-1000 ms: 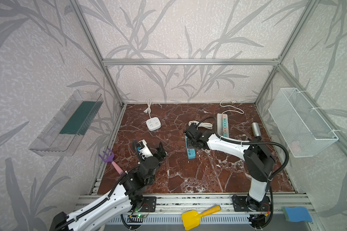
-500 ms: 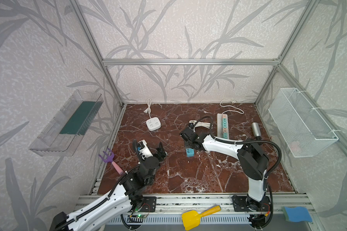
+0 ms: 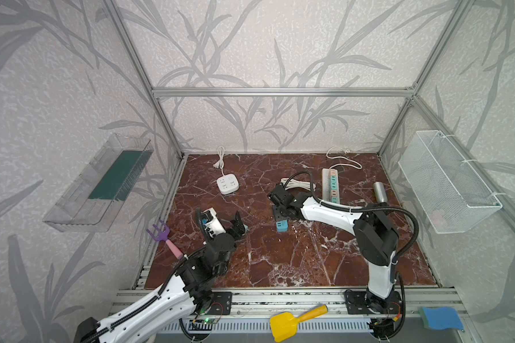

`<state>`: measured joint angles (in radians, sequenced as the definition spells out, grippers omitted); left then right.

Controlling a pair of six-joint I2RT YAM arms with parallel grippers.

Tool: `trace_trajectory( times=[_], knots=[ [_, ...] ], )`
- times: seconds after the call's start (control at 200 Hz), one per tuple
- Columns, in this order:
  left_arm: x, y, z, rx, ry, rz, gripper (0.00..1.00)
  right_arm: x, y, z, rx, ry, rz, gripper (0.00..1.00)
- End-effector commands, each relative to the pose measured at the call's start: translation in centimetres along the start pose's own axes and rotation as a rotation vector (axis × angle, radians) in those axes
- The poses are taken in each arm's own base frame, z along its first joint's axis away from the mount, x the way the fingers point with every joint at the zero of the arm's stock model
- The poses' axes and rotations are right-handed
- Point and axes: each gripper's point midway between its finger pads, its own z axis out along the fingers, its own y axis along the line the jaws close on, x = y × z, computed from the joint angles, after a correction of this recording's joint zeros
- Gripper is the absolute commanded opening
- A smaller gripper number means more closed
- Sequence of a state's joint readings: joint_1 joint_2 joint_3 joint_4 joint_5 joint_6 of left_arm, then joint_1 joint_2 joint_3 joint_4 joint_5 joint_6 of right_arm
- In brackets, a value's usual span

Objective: Insert the plug
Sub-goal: 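Carry the green adapter with the right gripper over the teal strip's second socket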

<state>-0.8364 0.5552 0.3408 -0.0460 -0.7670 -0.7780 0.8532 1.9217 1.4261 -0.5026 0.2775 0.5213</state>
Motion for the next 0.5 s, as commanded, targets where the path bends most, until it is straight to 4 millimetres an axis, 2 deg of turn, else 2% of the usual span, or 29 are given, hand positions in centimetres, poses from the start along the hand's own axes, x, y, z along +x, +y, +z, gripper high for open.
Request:
trace_trajectory(
  times=[0.0, 0.16, 0.225, 0.495],
  knots=[
    [-1.0, 0.4, -0.2, -0.03, -0.028, -0.007, 0.81, -3.1, -0.2, -4.1, -0.053, -0.103, -0.008, 0.67],
    [-1.2, 0.2, -0.2, -0.03, -0.028, -0.007, 0.81, -3.5, -1.7, -3.4, -0.047, -0.085, 0.005, 0.66],
    [-1.5, 0.1, -0.3, -0.03, -0.027, -0.004, 0.81, -3.5, -1.9, -2.7, -0.051, -0.069, 0.001, 0.62],
    [-2.4, 0.2, -0.7, -0.039, -0.042, 0.005, 0.81, -1.8, -3.1, 0.3, -0.033, 0.015, 0.02, 0.57]
  ],
)
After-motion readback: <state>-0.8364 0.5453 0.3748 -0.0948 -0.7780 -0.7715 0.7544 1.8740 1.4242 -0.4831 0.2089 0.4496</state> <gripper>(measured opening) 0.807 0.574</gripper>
